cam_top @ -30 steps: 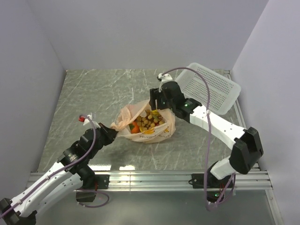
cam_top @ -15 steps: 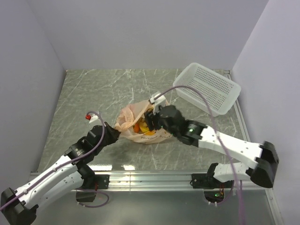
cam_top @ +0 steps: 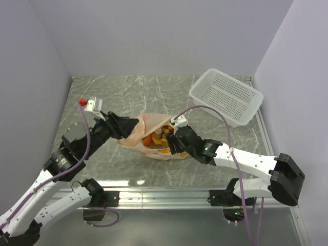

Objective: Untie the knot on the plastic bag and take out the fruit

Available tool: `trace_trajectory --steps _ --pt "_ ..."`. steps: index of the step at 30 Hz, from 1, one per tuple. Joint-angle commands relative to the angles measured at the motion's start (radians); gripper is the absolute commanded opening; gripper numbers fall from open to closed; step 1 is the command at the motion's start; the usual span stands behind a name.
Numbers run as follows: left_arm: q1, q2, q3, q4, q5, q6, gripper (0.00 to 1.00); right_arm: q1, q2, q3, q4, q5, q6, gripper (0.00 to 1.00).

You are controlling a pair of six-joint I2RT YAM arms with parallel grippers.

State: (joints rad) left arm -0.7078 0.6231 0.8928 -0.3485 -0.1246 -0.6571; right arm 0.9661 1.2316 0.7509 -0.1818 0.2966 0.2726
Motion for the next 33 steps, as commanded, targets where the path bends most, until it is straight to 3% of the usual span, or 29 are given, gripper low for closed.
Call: trace_trajectory --steps 1,4,7,12,15,17,20,24,25,27,33 --pt "-0.002 0.139 0.072 0.057 0.205 0.108 0.60 -0.004 -0.024 0.024 0.054 0.038 0.019 0.68" --pt "-0.042 0.280 0.066 0.097 0.278 0.074 0.53 -0.013 -0.029 0.028 0.056 0.050 0.030 0.68" --pt "-0.079 0.410 0.044 0.102 0.221 0.057 0.41 -0.029 -0.038 0.021 0.059 0.049 0.034 0.68" --pt "-0.088 0.576 -0.038 0.175 0.128 -0.001 0.32 -0.049 -0.047 0.001 0.070 0.032 0.045 0.68" --pt "-0.082 0.622 -0.067 0.131 -0.165 -0.048 0.28 -0.066 -0.046 -0.019 0.048 0.039 0.063 0.69" --pt "-0.023 0.642 -0.077 0.076 -0.313 -0.119 0.26 -0.089 -0.055 -0.039 0.028 0.045 0.101 0.70" --pt "0.082 0.629 -0.129 0.034 -0.288 -0.170 0.27 -0.174 -0.092 -0.099 -0.028 0.026 0.180 0.74" --pt "0.094 0.543 -0.250 0.115 -0.178 -0.142 0.35 -0.271 -0.173 -0.180 -0.009 -0.062 0.191 0.80" --pt "0.093 0.528 -0.264 0.132 -0.149 -0.135 0.44 -0.271 -0.188 -0.177 -0.007 -0.068 0.177 0.81" --pt "0.088 0.478 -0.296 0.178 -0.066 -0.122 0.54 -0.270 -0.193 -0.138 -0.025 -0.106 0.145 0.81" --pt "0.048 0.373 -0.273 0.178 -0.046 -0.118 0.79 -0.130 -0.264 0.048 -0.059 -0.093 -0.022 0.78"
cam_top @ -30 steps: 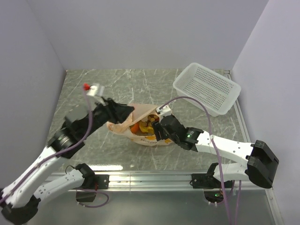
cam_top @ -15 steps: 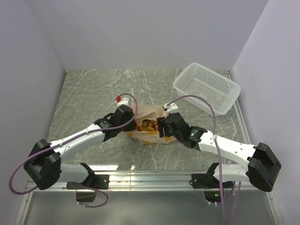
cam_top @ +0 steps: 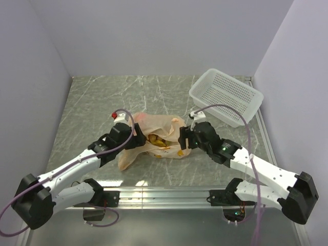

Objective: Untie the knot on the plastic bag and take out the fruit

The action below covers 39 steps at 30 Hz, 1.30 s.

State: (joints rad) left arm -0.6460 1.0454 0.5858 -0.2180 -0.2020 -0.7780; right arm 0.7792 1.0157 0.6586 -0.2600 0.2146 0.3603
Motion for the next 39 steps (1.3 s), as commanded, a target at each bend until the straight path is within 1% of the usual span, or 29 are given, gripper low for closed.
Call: trace_trajectory --steps 1,2,3,4,5,6,7,8,10,12,14,16,18,19,21,23,24,25,27,28,30,31,34,36,37,39 --pt "-0.026 -0.061 0.043 0.037 0.024 0.009 0.89 0.074 -0.033 0.174 0.009 -0.001 -0.138 0.78" --pt "-0.032 -0.085 0.061 0.028 0.013 0.009 0.93 0.106 -0.020 0.208 -0.025 -0.004 -0.205 0.78" --pt "-0.041 -0.099 0.068 0.013 0.003 0.009 0.97 0.120 -0.003 0.279 -0.045 -0.003 -0.236 0.78" --pt "-0.061 -0.108 0.074 0.009 -0.011 0.019 0.99 0.132 0.038 0.314 -0.064 -0.009 -0.297 0.79" --pt "-0.069 -0.125 0.083 0.006 -0.013 0.022 0.99 0.152 0.059 0.369 -0.086 -0.020 -0.328 0.79" --pt "-0.078 -0.130 0.088 0.003 -0.014 0.023 0.99 0.160 0.081 0.389 -0.091 -0.030 -0.351 0.79" --pt "-0.092 -0.136 0.089 0.002 -0.011 0.028 0.95 0.161 0.125 0.407 -0.093 -0.056 -0.406 0.79" --pt "-0.099 -0.146 0.089 0.005 -0.011 0.031 0.93 0.166 0.150 0.423 -0.097 -0.067 -0.426 0.79" --pt "-0.112 -0.156 0.082 0.018 -0.014 0.043 0.92 0.173 0.220 0.460 -0.107 -0.081 -0.463 0.79" --pt "-0.115 -0.159 0.075 0.022 -0.014 0.052 0.91 0.172 0.282 0.464 -0.078 -0.077 -0.504 0.79" --pt "-0.121 -0.156 0.065 0.046 0.018 0.088 0.89 0.173 0.328 0.476 -0.077 -0.067 -0.532 0.79" --pt "-0.133 -0.154 0.040 0.092 0.054 0.130 0.88 0.172 0.394 0.506 -0.090 -0.063 -0.549 0.79" --pt "-0.150 -0.148 -0.009 0.187 0.103 0.158 0.88 0.173 0.444 0.518 -0.067 -0.037 -0.557 0.79" --pt "-0.153 -0.142 -0.024 0.210 0.117 0.184 0.88 0.170 0.460 0.524 -0.059 -0.028 -0.563 0.79" --pt "-0.168 -0.105 -0.061 0.316 0.127 0.207 0.88 0.167 0.498 0.535 -0.038 0.018 -0.569 0.77" --pt "-0.190 -0.038 -0.061 0.350 0.130 0.238 0.89 0.160 0.521 0.553 -0.033 0.043 -0.570 0.70" --pt "-0.198 -0.013 -0.061 0.380 0.130 0.247 0.89 0.154 0.534 0.556 -0.028 0.054 -0.564 0.65" --pt "-0.216 0.010 -0.058 0.394 0.136 0.267 0.89 0.149 0.535 0.558 -0.027 0.063 -0.561 0.50" --pt "-0.245 0.073 -0.053 0.417 0.131 0.279 0.88 0.134 0.529 0.561 -0.025 0.069 -0.557 0.35" --pt "-0.250 0.091 -0.052 0.419 0.133 0.284 0.88 0.129 0.523 0.561 -0.024 0.072 -0.551 0.20" --pt "-0.259 0.134 -0.058 0.425 0.131 0.272 0.86 0.104 0.502 0.569 -0.027 0.063 -0.543 0.09" --pt "-0.261 0.152 -0.069 0.431 0.138 0.269 0.86 0.094 0.494 0.572 -0.024 0.062 -0.528 0.00" --pt "-0.265 0.171 -0.080 0.413 0.154 0.241 0.81 0.033 0.480 0.578 -0.001 0.074 -0.486 0.00" --pt "-0.268 0.174 -0.090 0.396 0.180 0.227 0.78 -0.007 0.488 0.593 0.022 0.112 -0.440 0.00" --pt "-0.271 0.173 -0.096 0.390 0.193 0.214 0.75 -0.061 0.500 0.607 0.019 0.121 -0.370 0.00" --pt "-0.273 0.165 -0.110 0.364 0.216 0.200 0.73 -0.109 0.532 0.657 -0.011 0.127 -0.295 0.00"
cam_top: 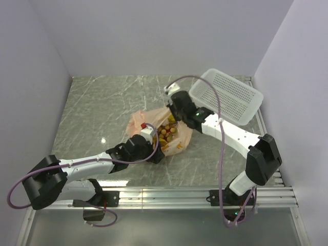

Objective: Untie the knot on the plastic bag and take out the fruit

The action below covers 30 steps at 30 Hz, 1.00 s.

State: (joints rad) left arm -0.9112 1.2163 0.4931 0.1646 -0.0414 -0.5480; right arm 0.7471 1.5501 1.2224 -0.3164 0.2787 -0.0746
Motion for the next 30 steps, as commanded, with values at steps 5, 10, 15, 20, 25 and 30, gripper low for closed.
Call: trace_trajectory --steps 5,10,15,20,25,30 --pt "-0.012 -0.067 -0.018 -0.080 0.052 -0.061 0.73 -0.120 0.024 0.159 0.024 -0.015 0.219 0.08" --pt "-0.012 -0.178 0.070 -0.195 -0.017 -0.093 0.86 -0.045 -0.097 0.086 0.037 -0.073 0.118 0.65" --pt "-0.012 -0.280 0.214 -0.301 -0.095 -0.127 0.96 0.066 -0.268 -0.017 0.048 -0.088 0.084 0.69" --pt "-0.011 -0.334 0.332 -0.460 -0.267 -0.182 0.93 0.081 -0.289 -0.052 0.030 -0.170 0.084 0.54" --pt "-0.009 -0.293 0.412 -0.592 -0.445 -0.176 0.94 0.090 -0.222 -0.086 0.051 -0.226 0.091 0.58" --pt "0.040 -0.173 0.440 -0.643 -0.431 -0.098 0.95 0.093 -0.156 -0.095 0.072 -0.304 0.096 0.64"
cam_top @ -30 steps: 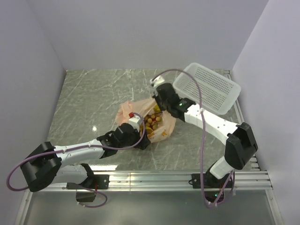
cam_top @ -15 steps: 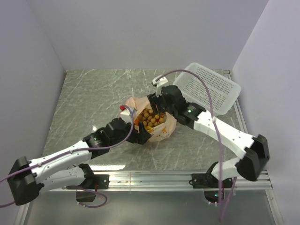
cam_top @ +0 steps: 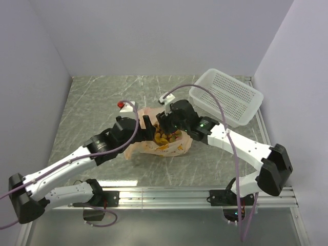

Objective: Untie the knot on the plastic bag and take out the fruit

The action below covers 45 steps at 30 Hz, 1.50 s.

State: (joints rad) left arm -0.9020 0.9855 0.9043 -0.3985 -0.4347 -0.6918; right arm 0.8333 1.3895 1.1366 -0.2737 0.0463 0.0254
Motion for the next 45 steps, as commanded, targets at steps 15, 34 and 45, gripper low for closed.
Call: trace_trajectory --steps 15,34,45 --pt "0.184 0.292 0.122 -0.106 0.189 0.181 0.95 -0.040 0.178 -0.018 0.097 0.089 0.021 0.89" --pt "0.193 0.060 -0.217 0.138 0.165 0.020 0.97 -0.085 0.241 -0.126 0.205 -0.045 0.045 0.43" --pt "0.206 0.134 -0.131 0.202 0.100 -0.052 0.56 -0.086 0.017 -0.147 0.143 -0.239 0.007 0.00"
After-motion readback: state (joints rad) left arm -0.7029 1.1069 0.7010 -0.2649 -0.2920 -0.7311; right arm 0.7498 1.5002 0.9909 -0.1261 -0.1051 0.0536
